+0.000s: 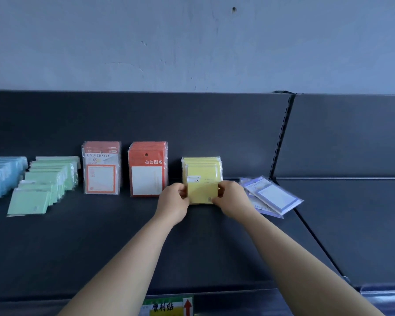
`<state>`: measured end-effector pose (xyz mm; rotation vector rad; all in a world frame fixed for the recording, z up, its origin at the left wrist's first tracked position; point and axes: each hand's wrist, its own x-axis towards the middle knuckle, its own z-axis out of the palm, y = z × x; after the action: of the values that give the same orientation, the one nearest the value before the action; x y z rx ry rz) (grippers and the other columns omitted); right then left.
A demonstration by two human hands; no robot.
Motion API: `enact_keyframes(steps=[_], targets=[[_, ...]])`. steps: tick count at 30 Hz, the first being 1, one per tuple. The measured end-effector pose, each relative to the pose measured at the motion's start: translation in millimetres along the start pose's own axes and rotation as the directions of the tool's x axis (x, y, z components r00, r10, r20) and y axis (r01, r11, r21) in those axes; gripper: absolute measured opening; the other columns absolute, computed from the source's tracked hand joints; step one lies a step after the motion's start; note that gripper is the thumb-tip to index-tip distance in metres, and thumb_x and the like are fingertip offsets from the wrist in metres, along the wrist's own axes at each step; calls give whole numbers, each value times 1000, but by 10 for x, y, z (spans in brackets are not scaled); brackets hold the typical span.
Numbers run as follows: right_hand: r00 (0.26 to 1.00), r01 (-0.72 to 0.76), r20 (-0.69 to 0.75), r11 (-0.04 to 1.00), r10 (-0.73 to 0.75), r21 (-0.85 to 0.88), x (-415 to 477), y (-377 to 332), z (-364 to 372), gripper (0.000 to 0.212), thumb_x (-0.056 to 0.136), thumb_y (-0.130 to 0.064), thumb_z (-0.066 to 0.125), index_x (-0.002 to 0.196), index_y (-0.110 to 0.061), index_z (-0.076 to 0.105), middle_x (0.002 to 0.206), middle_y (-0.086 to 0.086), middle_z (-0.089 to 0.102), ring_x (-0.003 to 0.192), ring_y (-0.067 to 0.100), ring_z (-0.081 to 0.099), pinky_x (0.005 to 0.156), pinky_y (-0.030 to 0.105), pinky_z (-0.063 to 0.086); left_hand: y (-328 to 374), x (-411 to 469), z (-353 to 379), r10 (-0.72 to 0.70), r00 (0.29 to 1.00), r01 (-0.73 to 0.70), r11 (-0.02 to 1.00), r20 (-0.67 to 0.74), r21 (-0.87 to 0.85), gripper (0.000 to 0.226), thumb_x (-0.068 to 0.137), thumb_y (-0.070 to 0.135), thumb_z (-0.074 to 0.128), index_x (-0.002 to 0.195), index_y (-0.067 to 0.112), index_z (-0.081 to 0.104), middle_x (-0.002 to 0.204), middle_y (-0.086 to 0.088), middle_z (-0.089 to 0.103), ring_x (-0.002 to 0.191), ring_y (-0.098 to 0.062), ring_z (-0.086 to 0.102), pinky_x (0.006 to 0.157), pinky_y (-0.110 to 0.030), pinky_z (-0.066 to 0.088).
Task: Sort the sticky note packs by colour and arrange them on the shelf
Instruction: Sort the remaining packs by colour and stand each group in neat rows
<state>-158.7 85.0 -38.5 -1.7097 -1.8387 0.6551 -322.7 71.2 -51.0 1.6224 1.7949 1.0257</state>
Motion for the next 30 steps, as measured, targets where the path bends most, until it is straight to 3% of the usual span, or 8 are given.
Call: enact_keyframes(steps=[3,8,13,19,23,26,27,30], targets=[[1000,-14,-16,1000,14,5,61,-49,10,13,82,-6,59,92,2,59,87,12,67,67,20,51,50,24,38,24,33,1,-3,1000,4,1000,-17,29,23,88,7,65,110,11,67,104,0,69,93,-16,63,74,-22,43],[999,-34,-18,998,33,-48,77,-73,30,10,84,-9,59,82,-6,49,89,14,63,68,22,51,54,28,39,24,86,22,-13,1000,14,998,-12,67,28,88,17,67,115,9,64,111,-3,66,99,-19,62,80,-26,46],[999,-26,-36,998,24,-55,35,-69,30,29,85,-15,63,109,0,54,99,11,62,87,27,60,68,33,49,8,73,21,-10,1000,10,1000,-9,22,30,86,21,71,113,11,64,107,0,67,96,-17,63,81,-27,49],[998,-10,-66,999,7,-45,50,-71,28,23,78,-17,65,79,-8,44,82,8,52,66,20,44,50,27,34,36,31,-35,-16,1000,16,1000,8,-3,32,85,23,72,113,10,62,108,0,67,96,-16,63,83,-28,50],[990,75,-114,996,-81,-55,-17,-59,-144,29,82,-26,64,73,-16,39,82,2,45,72,20,40,52,25,27,234,-91,-133,87,992,-86,996,-94,21,36,89,21,67,121,9,56,107,3,55,95,-14,55,78,-22,40],[982,33,-179,986,-63,-163,-39,129,-468,22,90,-32,56,104,-15,53,109,9,51,93,24,47,70,28,34,453,-206,-104,200,965,-201,979,-167,9,39,89,22,65,125,12,55,114,0,56,98,-13,55,86,-22,42],[979,-15,-201,978,-27,-207,-43,230,-590,31,91,-33,56,113,-12,53,117,10,51,104,28,48,76,29,36,527,-246,-56,215,967,-217,976,-137,4,36,89,22,65,124,13,56,113,-1,57,96,-13,56,86,-22,43],[972,-224,-137,932,191,-286,-55,623,-895,48,81,-48,61,108,-10,48,120,11,53,114,32,46,84,35,40,732,-367,204,205,978,-207,978,42,23,34,90,25,64,122,15,58,111,2,60,94,-11,58,82,-19,43]])
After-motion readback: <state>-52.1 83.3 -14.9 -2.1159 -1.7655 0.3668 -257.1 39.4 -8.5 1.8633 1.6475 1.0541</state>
